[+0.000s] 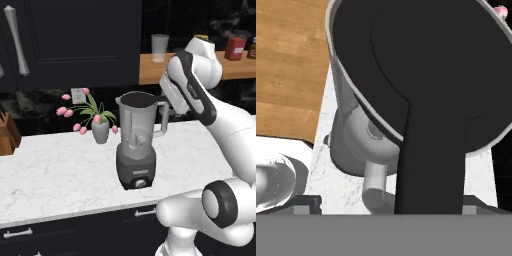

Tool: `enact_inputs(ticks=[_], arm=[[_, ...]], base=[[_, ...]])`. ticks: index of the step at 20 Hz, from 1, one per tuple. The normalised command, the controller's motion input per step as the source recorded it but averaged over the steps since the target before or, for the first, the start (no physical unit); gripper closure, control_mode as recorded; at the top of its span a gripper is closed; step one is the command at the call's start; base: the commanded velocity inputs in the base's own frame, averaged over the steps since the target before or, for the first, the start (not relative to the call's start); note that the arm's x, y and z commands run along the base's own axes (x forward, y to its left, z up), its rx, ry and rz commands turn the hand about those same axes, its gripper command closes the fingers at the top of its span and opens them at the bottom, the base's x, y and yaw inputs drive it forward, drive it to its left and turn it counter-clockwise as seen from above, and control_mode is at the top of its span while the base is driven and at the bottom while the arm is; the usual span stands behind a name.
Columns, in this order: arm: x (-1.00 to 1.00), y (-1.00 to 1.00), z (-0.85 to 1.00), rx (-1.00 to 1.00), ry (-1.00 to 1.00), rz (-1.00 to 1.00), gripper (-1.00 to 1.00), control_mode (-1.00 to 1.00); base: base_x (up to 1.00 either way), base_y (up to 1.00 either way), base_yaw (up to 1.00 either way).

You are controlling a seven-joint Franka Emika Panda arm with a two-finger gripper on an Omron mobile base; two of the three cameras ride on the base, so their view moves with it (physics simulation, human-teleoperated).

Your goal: Close the lid blender by securely placing the lid on top.

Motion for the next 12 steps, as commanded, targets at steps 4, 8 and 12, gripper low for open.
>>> enact_inputs(ticks=[4,8,12], arm=[[-0.34,-0.49,0.13,0.18,-0.17,0.00,-1.00,-1.00],[-0.25,-0.42,0.17,0.17,-0.19,0.00,-1.00,-1.00],[-0.26,-0.51,0.20,0.20,-0.23,-0.01,-1.00,-1.00]], base=[[0.00,0.00,0.00],[0.00,0.00,0.00],[0.00,0.00,0.00]])
